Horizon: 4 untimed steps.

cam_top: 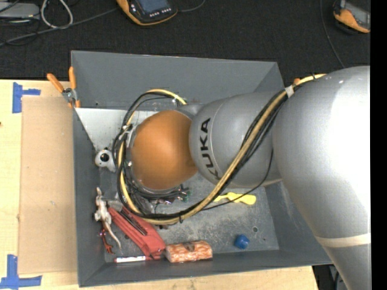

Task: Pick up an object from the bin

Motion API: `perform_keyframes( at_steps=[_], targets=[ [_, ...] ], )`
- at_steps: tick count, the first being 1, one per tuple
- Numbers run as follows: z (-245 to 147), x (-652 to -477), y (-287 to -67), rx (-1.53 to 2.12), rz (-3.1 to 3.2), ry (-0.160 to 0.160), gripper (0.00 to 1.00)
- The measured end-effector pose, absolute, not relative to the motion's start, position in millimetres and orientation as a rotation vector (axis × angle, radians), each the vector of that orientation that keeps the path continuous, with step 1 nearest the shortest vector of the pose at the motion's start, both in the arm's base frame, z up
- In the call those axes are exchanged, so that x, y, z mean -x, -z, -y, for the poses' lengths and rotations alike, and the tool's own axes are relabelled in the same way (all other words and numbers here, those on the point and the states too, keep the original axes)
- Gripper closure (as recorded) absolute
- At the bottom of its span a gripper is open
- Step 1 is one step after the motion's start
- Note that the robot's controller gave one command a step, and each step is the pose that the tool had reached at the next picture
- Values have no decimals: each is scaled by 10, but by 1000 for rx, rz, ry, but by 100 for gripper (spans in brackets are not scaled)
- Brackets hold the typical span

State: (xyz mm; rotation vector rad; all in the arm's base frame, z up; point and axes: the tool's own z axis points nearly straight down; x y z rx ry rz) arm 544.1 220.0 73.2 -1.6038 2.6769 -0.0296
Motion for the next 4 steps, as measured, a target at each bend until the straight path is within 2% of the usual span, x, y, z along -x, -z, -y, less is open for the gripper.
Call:
perform_keyframes(
  at_steps=[1, 2, 4],
  targets=[
    [-2296, -5501, -753, 1913, -2469, 36, 100],
    [-2296, -5501, -753, 1912, -2469, 36, 100],
    [-2326, -5450, -1393, 1918, -2476, 18, 100]
  ],
)
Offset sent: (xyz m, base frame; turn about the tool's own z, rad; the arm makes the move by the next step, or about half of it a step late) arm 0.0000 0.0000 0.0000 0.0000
